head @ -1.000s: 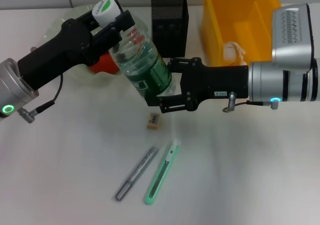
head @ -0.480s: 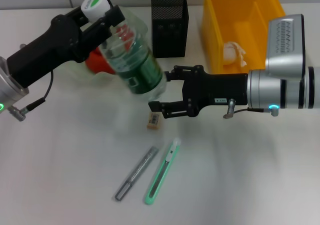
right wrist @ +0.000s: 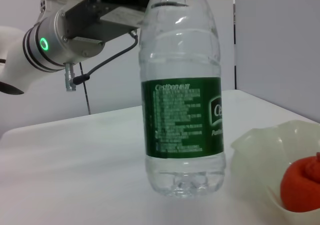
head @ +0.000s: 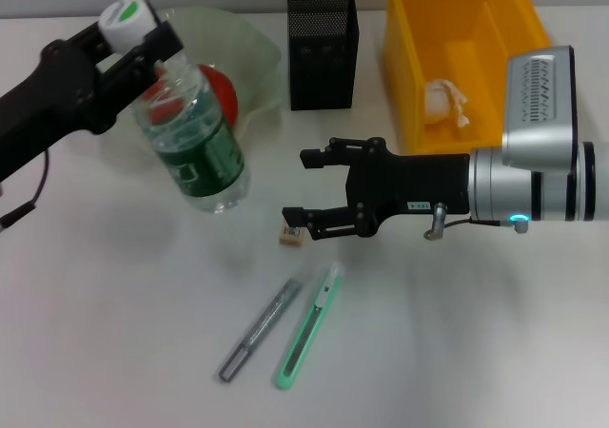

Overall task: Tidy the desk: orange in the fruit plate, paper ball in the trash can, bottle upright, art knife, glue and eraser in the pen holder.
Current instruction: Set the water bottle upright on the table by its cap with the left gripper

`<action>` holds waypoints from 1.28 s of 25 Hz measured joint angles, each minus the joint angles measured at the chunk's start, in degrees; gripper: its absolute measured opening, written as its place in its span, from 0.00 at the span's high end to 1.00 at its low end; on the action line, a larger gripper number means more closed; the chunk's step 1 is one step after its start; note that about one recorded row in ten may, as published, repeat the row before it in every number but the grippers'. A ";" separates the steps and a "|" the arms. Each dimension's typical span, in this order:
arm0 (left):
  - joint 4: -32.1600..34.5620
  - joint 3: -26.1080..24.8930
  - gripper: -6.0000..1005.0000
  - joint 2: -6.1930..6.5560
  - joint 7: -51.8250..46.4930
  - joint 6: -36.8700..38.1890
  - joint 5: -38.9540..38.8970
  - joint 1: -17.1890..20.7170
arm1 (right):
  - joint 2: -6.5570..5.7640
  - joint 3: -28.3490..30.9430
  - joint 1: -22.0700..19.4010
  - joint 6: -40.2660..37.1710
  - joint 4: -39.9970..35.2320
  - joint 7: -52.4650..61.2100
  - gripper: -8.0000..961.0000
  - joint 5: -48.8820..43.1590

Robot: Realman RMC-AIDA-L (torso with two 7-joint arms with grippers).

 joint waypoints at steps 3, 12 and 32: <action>2.76 0.01 0.50 0.11 1.73 0.30 0.01 3.45 | 0.00 0.31 0.01 -0.36 0.68 -1.10 0.15 0.02; 3.79 -0.35 0.50 0.13 8.82 1.92 0.01 6.92 | 0.00 0.52 0.04 -1.57 1.73 -2.78 0.15 0.08; 2.77 -4.37 0.49 -1.52 15.81 -8.51 0.02 7.10 | 0.00 0.04 -2.07 -4.12 2.04 -7.35 0.15 3.12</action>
